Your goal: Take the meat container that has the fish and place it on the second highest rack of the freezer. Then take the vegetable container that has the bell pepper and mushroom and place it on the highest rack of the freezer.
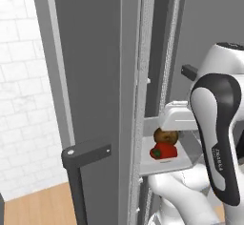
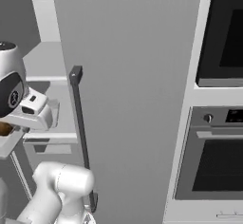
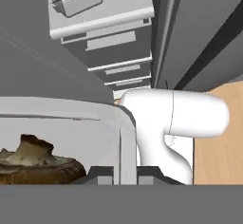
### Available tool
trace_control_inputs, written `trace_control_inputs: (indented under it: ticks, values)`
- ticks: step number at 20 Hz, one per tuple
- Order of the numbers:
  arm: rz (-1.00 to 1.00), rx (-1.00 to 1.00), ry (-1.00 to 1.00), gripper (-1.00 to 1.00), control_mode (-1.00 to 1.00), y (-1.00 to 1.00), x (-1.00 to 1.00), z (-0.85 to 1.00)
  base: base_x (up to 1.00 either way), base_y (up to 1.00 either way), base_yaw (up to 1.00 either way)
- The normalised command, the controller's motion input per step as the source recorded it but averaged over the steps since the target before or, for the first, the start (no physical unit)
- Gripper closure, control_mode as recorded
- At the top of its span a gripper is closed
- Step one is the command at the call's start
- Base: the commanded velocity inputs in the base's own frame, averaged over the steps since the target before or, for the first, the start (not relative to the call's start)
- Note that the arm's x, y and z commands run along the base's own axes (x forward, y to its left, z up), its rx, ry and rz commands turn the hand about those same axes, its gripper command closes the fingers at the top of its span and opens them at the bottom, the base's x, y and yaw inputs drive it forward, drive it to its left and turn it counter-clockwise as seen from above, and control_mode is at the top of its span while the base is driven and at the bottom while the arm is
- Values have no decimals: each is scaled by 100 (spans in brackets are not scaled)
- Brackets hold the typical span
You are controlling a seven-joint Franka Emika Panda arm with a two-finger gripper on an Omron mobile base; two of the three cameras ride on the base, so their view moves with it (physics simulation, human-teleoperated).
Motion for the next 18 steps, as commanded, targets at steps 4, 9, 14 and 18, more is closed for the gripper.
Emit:
trace_control_inputs:
  ticks: [4,9,14,18]
  values:
    - [0,0,0,100,100,0,0,0,43,0,39]
    - [3,4,0,100,-100,-3,-9,13,2,0,12]
    - [-23,5,-2,100,-100,-18,-9,37,0,0,0]
    - [-51,2,2,100,-100,-14,16,15,0,0,0]
